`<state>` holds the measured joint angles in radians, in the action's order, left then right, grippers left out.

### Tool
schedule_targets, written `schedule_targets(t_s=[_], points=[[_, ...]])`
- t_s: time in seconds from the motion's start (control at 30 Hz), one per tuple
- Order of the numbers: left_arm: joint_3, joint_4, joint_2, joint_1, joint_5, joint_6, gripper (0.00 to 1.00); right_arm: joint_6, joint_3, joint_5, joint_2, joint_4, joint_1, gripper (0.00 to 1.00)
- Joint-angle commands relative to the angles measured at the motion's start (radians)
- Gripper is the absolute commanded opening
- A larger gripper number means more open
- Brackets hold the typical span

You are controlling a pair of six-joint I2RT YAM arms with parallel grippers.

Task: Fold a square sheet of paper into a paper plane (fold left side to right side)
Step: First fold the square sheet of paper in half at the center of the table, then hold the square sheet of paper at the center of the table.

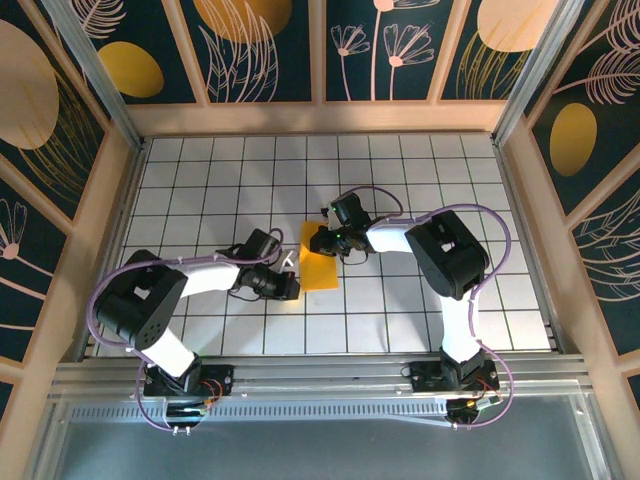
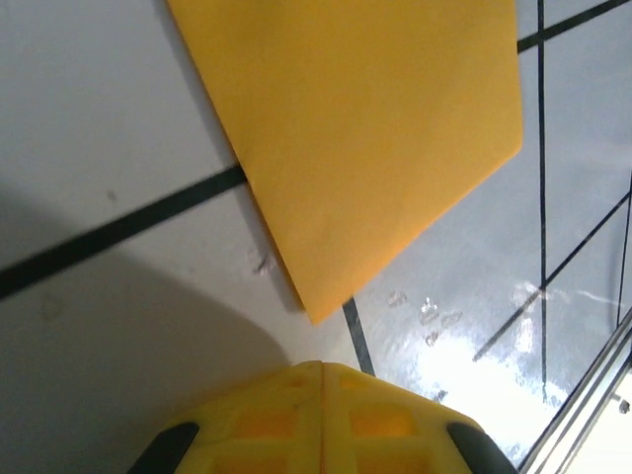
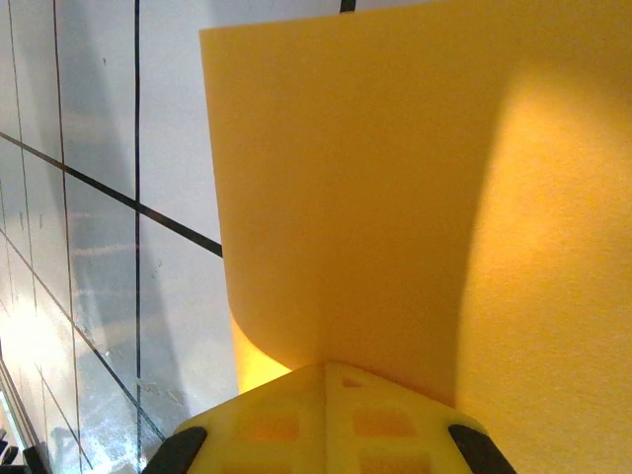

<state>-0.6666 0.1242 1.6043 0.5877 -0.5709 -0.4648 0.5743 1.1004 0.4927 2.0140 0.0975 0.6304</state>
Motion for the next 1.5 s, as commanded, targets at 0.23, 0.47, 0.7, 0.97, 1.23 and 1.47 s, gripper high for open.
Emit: schedule_targets(t_s=[0.23,0.47,0.7,0.97,1.23,1.47], points=[[-0.183,0.012,0.028,-0.066,-0.033,-0.032,0.06,-0.031,-0.04,-0.08,0.018,-0.093,-0.009,0.0],[-0.215,-0.075,0.185,-0.066,-0.054,-0.058,0.04,-0.022,-0.038,-0.083,0.014,-0.097,-0.008,0.0],[-0.217,-0.07,0.236,-0.063,-0.028,-0.054,0.04,-0.011,-0.038,-0.068,-0.009,-0.064,-0.007,0.0],[-0.193,-0.051,0.251,-0.055,0.016,-0.069,0.04,-0.001,-0.017,-0.068,-0.121,-0.047,-0.012,0.05],[-0.166,-0.078,0.242,-0.035,0.036,-0.141,0.01,-0.007,-0.067,-0.082,-0.265,-0.146,-0.01,0.0],[-0.166,-0.083,0.23,-0.023,0.04,-0.157,0.01,0.078,-0.192,-0.059,-0.287,-0.08,0.065,0.0]])
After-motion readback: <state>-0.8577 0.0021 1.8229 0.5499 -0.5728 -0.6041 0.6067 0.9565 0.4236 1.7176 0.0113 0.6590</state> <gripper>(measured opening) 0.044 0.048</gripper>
